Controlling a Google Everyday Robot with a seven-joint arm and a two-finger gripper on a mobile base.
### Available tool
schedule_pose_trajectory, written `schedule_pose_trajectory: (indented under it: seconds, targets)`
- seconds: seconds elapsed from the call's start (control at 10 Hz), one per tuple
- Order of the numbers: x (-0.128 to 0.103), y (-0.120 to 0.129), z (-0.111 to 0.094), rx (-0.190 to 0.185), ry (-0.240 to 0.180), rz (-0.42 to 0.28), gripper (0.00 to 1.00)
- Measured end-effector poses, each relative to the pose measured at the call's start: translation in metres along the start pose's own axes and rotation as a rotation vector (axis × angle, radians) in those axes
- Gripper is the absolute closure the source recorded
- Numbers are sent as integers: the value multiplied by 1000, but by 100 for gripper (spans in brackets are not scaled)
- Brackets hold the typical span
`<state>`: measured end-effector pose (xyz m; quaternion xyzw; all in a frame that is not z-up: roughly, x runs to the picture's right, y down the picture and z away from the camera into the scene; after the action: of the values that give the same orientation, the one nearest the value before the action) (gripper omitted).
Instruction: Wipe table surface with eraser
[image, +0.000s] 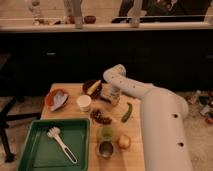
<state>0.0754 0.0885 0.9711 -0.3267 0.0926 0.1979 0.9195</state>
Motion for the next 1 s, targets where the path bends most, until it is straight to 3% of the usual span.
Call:
schedule_pose_trajectory:
  seconds: [0.2, 0.5, 1.0]
  targets:
    - [7, 11, -8, -7, -14, -25, 100]
    - [23, 35, -45, 11, -54, -62, 100]
    - [25, 36, -48, 18, -52, -63, 100]
